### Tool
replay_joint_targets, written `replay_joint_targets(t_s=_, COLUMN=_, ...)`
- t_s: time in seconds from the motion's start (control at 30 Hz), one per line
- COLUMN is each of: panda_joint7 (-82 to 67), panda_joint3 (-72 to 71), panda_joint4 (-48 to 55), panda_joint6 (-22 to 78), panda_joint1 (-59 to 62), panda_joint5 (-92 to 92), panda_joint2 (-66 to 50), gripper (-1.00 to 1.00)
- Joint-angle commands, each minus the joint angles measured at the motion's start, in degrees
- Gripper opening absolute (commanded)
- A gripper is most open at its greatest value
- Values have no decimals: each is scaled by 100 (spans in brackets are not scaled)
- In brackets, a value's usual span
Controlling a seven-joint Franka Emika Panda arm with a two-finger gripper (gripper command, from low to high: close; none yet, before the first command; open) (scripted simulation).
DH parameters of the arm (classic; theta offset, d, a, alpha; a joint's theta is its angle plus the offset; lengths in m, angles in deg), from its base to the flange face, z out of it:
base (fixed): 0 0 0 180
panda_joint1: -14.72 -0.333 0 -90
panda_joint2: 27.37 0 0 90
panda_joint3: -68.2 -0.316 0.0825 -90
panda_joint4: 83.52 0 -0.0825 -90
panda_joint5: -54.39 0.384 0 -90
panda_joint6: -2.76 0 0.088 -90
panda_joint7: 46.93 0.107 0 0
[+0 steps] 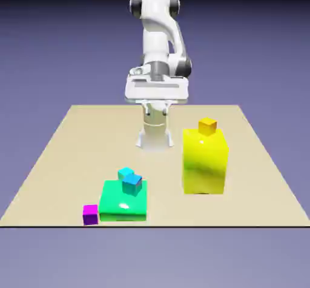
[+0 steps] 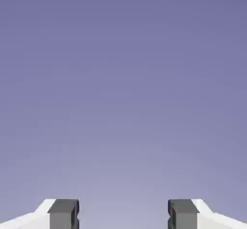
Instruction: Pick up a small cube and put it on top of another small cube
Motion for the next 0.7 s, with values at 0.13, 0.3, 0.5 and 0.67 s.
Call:
replay_joint_targets(t_s=0.13, panda_joint7=-1074, panda_joint3=1039, panda_joint4=-167, panda_joint6=549, panda_joint1=-333, panda_joint5=-919, panda_joint2=-865, gripper=0)
replay_joint_targets(t_s=0.3, panda_joint7=-2148, panda_joint3=2077, panda_joint4=-335, panda_joint6=1097, panda_joint1=-667, panda_joint5=-1838, panda_joint2=-1730, gripper=0)
replay_joint_targets(t_s=0.5, panda_joint7=-3284, panda_joint3=3175, panda_joint4=-512, panda_joint6=1678, panda_joint1=-1020, panda_joint5=-2810, panda_joint2=-2645, gripper=0)
replay_joint_targets(t_s=0.67, panda_joint7=-3422, panda_joint3=2855, panda_joint4=-436, panda_joint6=927, panda_joint1=-746, panda_joint5=-2533, panda_joint2=-3475, gripper=0)
